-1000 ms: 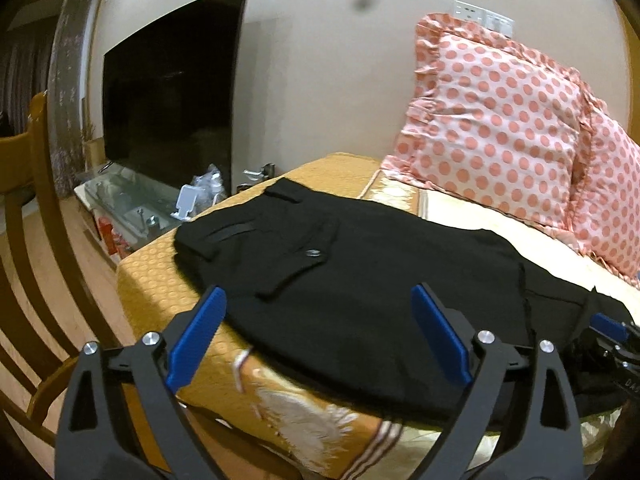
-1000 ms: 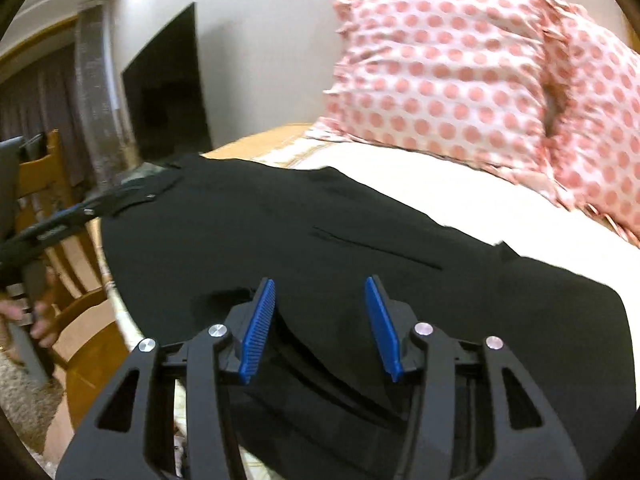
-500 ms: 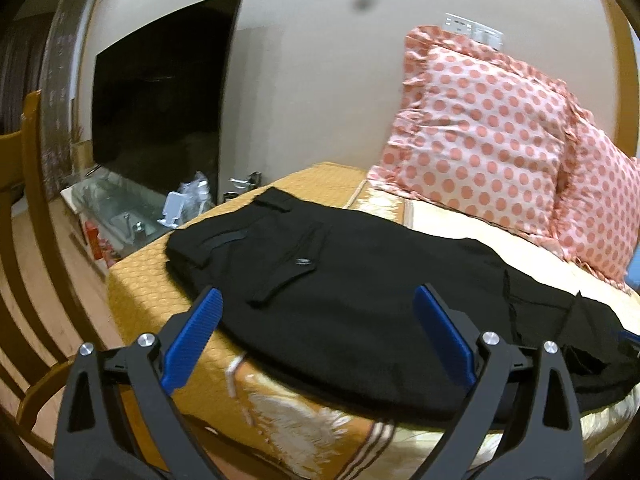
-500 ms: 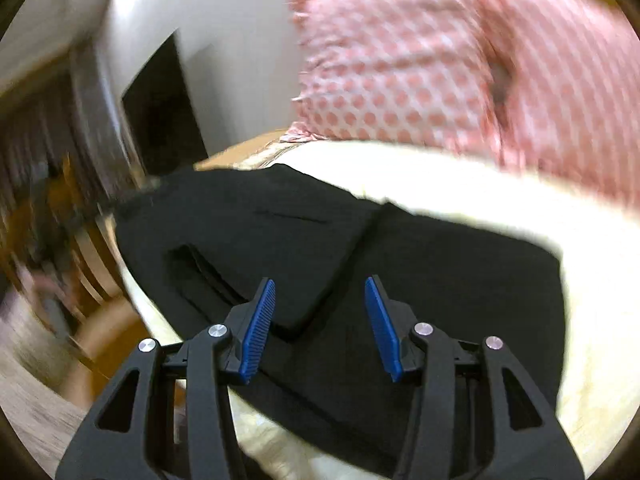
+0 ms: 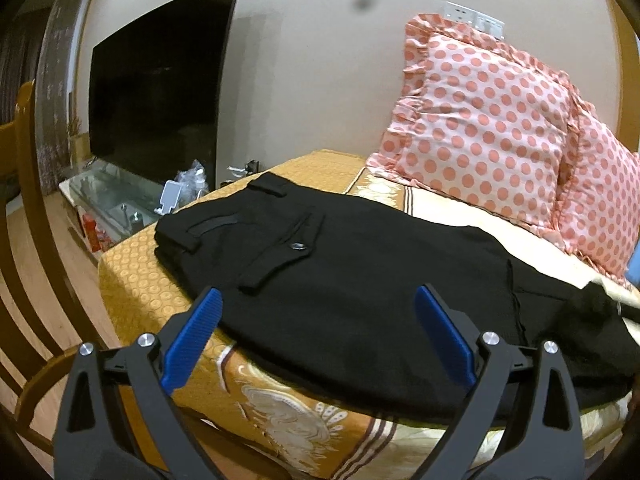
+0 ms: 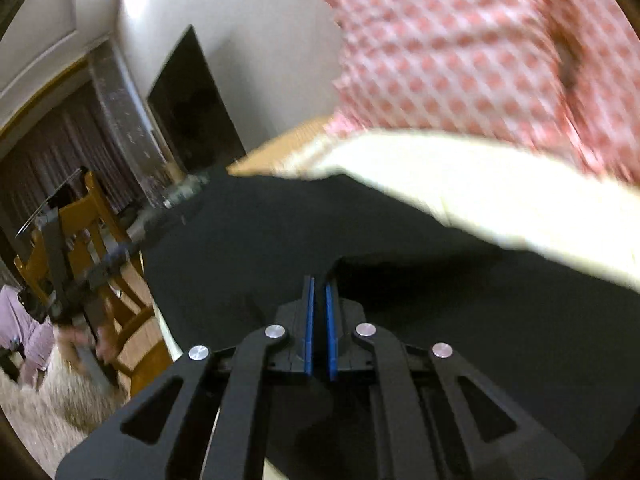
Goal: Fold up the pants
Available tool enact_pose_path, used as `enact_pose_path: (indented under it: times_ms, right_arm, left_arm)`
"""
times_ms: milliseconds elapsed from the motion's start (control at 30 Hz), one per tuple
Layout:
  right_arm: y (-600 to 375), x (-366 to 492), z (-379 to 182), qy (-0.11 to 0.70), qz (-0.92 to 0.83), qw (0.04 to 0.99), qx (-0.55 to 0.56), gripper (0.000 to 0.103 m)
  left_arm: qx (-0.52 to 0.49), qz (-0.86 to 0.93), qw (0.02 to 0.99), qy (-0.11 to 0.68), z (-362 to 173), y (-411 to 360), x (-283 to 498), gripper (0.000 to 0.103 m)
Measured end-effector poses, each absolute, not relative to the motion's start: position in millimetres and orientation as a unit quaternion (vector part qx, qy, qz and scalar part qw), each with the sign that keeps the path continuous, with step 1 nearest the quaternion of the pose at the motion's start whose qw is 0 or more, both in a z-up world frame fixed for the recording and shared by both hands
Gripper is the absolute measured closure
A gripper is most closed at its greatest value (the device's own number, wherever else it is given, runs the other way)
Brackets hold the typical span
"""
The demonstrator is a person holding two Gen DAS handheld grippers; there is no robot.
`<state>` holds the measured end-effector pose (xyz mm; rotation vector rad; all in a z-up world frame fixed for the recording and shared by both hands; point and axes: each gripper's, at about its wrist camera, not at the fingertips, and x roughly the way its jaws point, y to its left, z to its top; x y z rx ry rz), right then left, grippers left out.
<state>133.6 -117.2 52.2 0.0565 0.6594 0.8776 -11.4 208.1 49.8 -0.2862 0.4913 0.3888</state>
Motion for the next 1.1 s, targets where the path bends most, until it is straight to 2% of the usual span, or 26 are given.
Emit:
enact_pose_path:
  times_ms: [67, 167, 300, 400, 433, 467, 500, 533, 633, 667, 700, 733, 833, 1000, 1100]
  right_arm:
    - [-91.8, 153.4, 64.7, 0.305, 0.407, 0.861, 0.014, 0.098]
    - [-60.1, 189.7, 63.8, 0.334, 0.382, 0.862, 0.013, 0.097]
    - [-34.1, 207.8, 50.6, 0.398, 0.376, 0.837, 0.002, 0.079]
    - [-54.1, 194.5, 57.4, 0.365, 0.378, 0.85, 0.027, 0.075]
    - [-59.3, 192.5, 57.6, 0.361, 0.378, 0.852, 0.033, 0.07]
    - [-64.9, 189.5, 57.6, 0.358, 0.381, 0.852, 0.038, 0.062]
    - [-68.9, 186.6, 58.4, 0.354, 0.383, 0.852, 0.045, 0.031]
    - [-73.0, 183.6, 61.8, 0.344, 0.385, 0.855, 0.056, 0.015]
    - [-62.0, 178.3, 76.4, 0.306, 0.407, 0.86, 0.026, 0.018]
    - [-52.9, 179.2, 81.5, 0.304, 0.402, 0.864, 0.007, 0.022]
    - [-48.4, 179.5, 86.1, 0.302, 0.404, 0.864, 0.002, 0.032]
    - [-48.4, 180.4, 90.4, 0.299, 0.407, 0.863, 0.012, 0.034]
    - [-61.5, 169.6, 88.2, 0.28, 0.392, 0.876, 0.011, 0.034]
    - [-65.1, 140.6, 48.1, 0.302, 0.362, 0.878, -0.088, 0.034]
    - [-51.7, 115.9, 19.0, 0.313, 0.342, 0.865, -0.192, 0.034]
  left_arm:
    - [-0.148, 0.19, 0.94, 0.243, 49.1, 210.0, -13.1, 0.006]
    - [-0.143, 0.193, 0.94, 0.243, 50.6, 209.4, -15.2, 0.006]
    - [-0.133, 0.199, 0.941, 0.238, 53.7, 211.8, -20.1, 0.006]
    - [-0.13, 0.216, 0.939, 0.235, 54.0, 219.8, -24.0, 0.006]
    - [-0.134, 0.219, 0.937, 0.236, 53.3, 222.7, -24.4, 0.006]
    - [-0.138, 0.222, 0.936, 0.238, 52.5, 226.0, -24.9, 0.006]
    - [-0.143, 0.225, 0.934, 0.24, 51.1, 229.2, -24.9, 0.006]
    - [-0.15, 0.229, 0.931, 0.243, 48.6, 233.5, -24.8, 0.006]
    - [-0.164, 0.231, 0.926, 0.25, 44.8, 239.0, -23.9, 0.006]
    - [-0.165, 0.231, 0.925, 0.251, 44.3, 239.3, -24.5, 0.006]
    - [-0.164, 0.23, 0.926, 0.252, 44.8, 238.7, -24.9, 0.006]
    - [-0.16, 0.231, 0.927, 0.25, 45.9, 237.3, -26.3, 0.006]
    - [-0.144, 0.242, 0.927, 0.247, 47.9, 238.1, -31.1, 0.006]
    - [-0.152, 0.248, 0.92, 0.261, 41.6, 256.6, -31.3, 0.006]
    - [-0.178, 0.228, 0.917, 0.274, 35.7, 268.6, -28.0, 0.006]
